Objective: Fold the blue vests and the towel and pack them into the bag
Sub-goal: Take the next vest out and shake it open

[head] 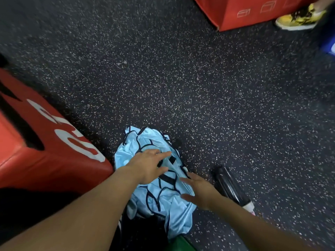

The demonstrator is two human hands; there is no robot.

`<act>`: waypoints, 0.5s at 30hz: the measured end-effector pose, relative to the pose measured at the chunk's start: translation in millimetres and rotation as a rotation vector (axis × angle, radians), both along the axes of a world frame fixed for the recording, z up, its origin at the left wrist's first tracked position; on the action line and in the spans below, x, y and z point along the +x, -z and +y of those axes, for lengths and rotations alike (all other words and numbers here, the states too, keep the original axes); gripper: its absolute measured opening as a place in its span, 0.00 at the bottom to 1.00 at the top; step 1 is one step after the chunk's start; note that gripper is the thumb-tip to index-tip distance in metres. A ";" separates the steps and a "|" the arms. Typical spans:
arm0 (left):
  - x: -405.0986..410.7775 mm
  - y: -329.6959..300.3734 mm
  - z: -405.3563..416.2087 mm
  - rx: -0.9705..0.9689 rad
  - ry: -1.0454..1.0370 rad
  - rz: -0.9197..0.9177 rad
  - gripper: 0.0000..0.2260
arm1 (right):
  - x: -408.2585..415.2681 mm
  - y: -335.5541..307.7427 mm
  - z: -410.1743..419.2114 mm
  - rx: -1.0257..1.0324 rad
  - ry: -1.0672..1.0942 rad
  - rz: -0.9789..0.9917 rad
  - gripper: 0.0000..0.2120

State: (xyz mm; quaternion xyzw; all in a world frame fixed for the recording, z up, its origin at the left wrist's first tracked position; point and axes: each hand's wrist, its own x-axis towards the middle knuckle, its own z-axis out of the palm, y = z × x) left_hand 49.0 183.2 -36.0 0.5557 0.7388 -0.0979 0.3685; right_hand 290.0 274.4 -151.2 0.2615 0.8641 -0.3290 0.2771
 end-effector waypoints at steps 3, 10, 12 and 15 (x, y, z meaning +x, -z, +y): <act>1.9 6.7 -3.1 -0.021 -0.015 -0.015 0.28 | 4.5 16.7 -5.3 -0.047 -0.015 -0.106 0.34; -9.4 4.9 -6.3 -0.027 -0.088 0.000 0.28 | 8.9 36.9 -11.9 -0.106 0.004 -0.208 0.28; -8.2 0.6 -3.4 -0.014 -0.100 0.000 0.28 | 6.5 34.3 -14.3 -0.066 0.009 -0.159 0.23; -5.0 -10.1 2.3 0.007 -0.101 -0.005 0.28 | 2.4 21.4 -14.4 0.016 -0.040 -0.061 0.18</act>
